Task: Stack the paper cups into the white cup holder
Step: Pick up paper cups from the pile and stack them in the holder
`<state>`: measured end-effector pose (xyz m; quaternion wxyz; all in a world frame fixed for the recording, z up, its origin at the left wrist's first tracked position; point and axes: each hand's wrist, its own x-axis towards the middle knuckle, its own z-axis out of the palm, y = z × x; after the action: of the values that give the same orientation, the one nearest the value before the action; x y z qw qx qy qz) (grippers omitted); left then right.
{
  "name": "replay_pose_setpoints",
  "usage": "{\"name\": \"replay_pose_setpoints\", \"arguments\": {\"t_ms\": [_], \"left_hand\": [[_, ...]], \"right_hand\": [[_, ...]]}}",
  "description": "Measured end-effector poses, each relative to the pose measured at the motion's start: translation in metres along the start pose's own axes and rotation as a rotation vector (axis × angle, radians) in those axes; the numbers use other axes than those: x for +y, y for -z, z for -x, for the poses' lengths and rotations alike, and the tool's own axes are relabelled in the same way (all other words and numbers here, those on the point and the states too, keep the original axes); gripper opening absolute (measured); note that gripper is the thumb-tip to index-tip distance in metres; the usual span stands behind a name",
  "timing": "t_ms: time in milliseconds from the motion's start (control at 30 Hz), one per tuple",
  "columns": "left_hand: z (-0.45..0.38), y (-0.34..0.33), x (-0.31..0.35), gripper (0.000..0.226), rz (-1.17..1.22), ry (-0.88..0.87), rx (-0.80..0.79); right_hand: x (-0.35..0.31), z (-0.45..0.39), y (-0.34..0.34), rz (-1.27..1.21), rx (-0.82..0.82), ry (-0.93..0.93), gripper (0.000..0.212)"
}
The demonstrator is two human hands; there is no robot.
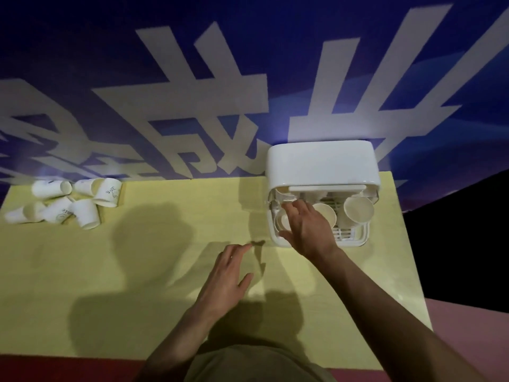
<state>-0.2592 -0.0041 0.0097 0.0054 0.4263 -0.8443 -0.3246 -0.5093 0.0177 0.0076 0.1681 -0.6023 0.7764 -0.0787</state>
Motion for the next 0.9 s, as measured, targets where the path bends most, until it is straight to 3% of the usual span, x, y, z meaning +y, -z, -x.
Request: {"name": "replay_pose_setpoints", "arguments": {"t_ms": [300,533,733,900], "left_hand": [[0.021,0.008,-0.028,0.064,0.029,0.049,0.012],[0.031,0.026,-0.065,0.062,0.07,0.082,0.035],[0.043,0.061,-0.131,0.059,0.097,0.099,0.038],[0.056,0.125,-0.219,0.058,0.149,0.19,0.141]], "right_hand": [[0.002,-0.014,-0.013,0.26,-0.117,-0.023,0.083],[-0.026,0.013,-0.007,0.199,0.017,-0.061,0.076],[-0.12,0.029,-0.019,0.055,0.099,-0.014,0.046],[-0.23,0.012,-0.051,-0.022,0.006,0.03,0.042]]}}
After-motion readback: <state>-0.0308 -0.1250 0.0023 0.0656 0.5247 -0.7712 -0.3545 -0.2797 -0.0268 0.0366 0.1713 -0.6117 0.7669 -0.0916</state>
